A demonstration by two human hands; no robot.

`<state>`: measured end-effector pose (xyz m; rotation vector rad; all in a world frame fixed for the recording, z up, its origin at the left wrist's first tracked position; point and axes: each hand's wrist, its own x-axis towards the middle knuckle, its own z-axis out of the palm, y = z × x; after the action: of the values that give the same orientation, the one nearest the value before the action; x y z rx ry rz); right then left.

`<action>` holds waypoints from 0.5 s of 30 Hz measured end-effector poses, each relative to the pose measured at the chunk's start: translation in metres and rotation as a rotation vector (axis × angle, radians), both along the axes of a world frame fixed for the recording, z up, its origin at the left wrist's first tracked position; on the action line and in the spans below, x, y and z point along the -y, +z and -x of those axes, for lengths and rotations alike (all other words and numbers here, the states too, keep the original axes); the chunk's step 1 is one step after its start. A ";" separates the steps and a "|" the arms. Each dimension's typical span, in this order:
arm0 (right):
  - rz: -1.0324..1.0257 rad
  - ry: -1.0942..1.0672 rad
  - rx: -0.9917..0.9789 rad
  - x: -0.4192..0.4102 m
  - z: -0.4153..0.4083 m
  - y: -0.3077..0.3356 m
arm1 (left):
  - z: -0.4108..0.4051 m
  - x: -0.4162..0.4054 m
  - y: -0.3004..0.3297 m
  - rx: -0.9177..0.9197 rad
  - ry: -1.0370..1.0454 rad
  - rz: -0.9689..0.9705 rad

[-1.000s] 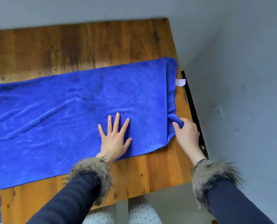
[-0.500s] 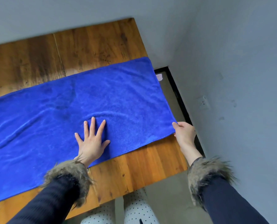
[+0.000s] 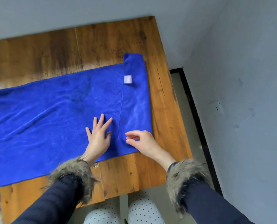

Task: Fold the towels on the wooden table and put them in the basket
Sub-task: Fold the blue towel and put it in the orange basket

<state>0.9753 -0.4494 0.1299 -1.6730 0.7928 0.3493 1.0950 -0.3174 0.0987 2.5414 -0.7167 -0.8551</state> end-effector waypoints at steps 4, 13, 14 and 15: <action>0.097 -0.143 0.030 0.030 -0.013 -0.007 | 0.012 0.006 0.006 0.132 0.222 0.133; 0.556 -0.030 0.125 0.111 -0.107 -0.009 | 0.026 0.027 0.004 0.018 0.318 -0.157; 0.584 0.006 0.128 0.115 -0.118 -0.009 | 0.026 0.027 0.005 -0.004 0.314 -0.175; 0.620 0.054 0.127 0.118 -0.129 -0.009 | 0.026 0.027 0.005 -0.034 0.304 -0.199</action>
<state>1.1038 -0.5669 0.1207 -2.2716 0.8089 0.0239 1.0693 -0.3440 0.1040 2.7064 -0.2333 -0.8979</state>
